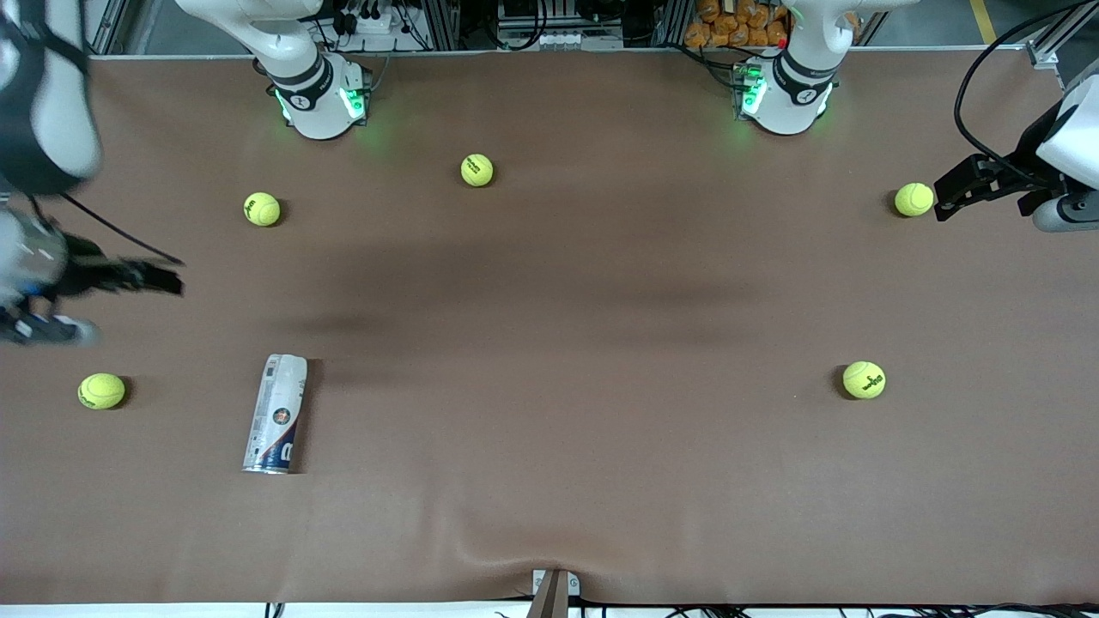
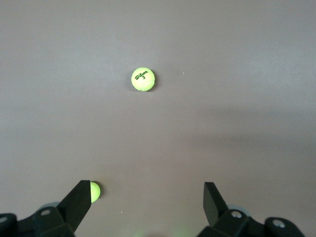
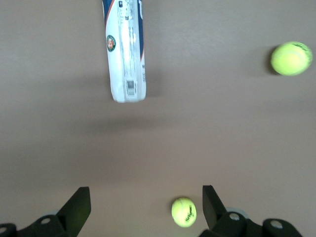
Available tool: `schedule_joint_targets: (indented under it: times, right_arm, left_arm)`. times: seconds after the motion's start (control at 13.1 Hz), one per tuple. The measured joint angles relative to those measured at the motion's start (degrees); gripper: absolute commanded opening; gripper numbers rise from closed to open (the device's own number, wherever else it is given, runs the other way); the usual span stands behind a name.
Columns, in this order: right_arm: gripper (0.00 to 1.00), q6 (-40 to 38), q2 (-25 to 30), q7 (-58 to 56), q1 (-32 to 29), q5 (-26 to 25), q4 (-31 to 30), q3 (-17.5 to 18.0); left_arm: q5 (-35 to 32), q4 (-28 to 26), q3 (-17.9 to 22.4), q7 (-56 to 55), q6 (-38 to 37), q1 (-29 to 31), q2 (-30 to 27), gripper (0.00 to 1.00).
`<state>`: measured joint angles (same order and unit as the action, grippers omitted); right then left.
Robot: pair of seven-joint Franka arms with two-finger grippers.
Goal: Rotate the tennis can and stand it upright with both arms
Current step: 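Reach the right gripper down to the lying tennis can, then close the right gripper around the middle of the tennis can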
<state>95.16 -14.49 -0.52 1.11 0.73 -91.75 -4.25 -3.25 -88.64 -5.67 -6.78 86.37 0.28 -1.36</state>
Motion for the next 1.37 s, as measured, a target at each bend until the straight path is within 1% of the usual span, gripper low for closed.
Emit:
schedule_joint_targets:
  times: [0.23,0.46,0.76,0.99,1.37]
  right_arm:
    - [1.00,9.05,-8.14,0.05,2.84,0.00,-0.12,0.04]
    - [1.00,14.72,-13.69,0.05,3.23,0.00,-0.04,-0.05]
    - [1.00,17.84,-15.50,-0.55,3.07,0.00,0.05,-0.18]
    - [1.00,22.08,-18.25,-0.83,3.19,0.01,0.10,-0.04]
    - [1.00,26.64,-23.19,-0.94,3.42,3.25,0.62,0.31]
  left_arm:
    - [0.01,-0.05,-0.01,0.03,-0.05,0.00,-0.01,1.00]
    - [0.02,-0.11,-0.01,0.04,-0.06,0.01,0.00,1.00]
    - [0.02,-0.19,0.00,0.04,-0.07,0.04,0.01,1.00]
    - [0.02,-0.29,0.02,0.04,-0.06,0.06,0.13,1.00]
    - [0.02,-0.31,0.02,0.04,0.15,0.06,0.65,1.00]
